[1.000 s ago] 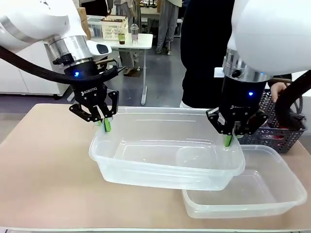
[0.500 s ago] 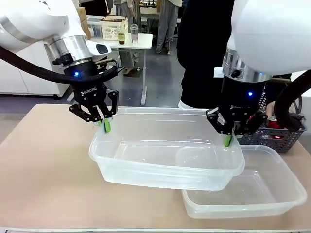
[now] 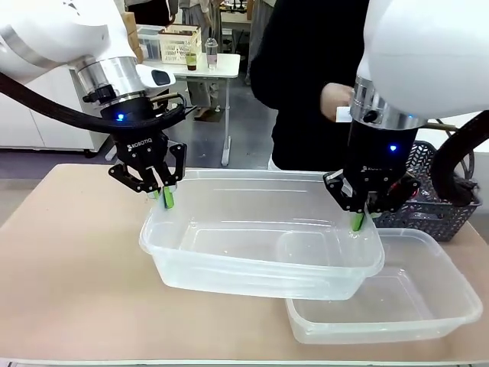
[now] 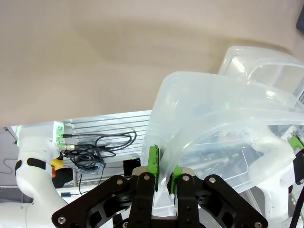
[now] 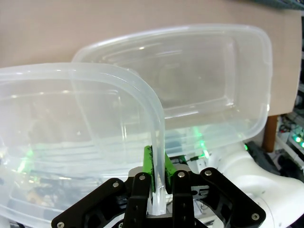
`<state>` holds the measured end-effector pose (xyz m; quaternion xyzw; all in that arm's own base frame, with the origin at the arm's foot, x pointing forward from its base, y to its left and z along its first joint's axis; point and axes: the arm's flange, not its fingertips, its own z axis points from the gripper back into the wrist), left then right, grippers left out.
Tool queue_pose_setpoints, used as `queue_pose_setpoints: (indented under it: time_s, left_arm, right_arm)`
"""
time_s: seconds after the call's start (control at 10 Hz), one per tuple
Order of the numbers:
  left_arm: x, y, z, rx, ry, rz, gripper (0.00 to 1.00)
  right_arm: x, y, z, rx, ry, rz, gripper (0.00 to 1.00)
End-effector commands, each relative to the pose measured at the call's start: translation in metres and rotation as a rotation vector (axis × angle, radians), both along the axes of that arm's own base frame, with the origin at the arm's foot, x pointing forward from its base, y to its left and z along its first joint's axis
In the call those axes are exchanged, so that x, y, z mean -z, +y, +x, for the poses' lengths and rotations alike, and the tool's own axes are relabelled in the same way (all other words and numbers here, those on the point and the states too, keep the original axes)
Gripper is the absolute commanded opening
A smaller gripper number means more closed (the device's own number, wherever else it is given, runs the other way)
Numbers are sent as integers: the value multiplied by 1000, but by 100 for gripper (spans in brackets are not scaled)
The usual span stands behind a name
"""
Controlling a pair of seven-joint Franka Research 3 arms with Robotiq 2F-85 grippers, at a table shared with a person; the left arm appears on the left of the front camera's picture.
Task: Sort the waste into each basket.
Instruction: Offer the picked Organizing box to the human.
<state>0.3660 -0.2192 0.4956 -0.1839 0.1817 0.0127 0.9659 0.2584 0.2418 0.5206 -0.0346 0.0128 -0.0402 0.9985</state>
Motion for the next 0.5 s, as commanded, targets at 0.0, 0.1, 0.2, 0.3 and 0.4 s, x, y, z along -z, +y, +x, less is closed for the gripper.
queue_pose_setpoints:
  time_s: [0.0,0.1,0.2,0.3,0.4]
  left_arm:
    - [-5,0,-1,-7,-7,-19,8]
    - [-5,0,-1,-7,-7,-19,8]
    - [-5,0,-1,-7,-7,-19,8]
    - [-5,0,-1,-7,-7,-19,8]
    - [-5,0,-1,-7,-7,-19,8]
  right_arm:
    - [-2,5,0,-22,13,4,6]
    - [-2,5,0,-22,13,4,6]
    - [-2,5,0,-22,13,4,6]
    - [-2,5,0,-22,13,4,6]
    - [-2,5,0,-22,13,4,6]
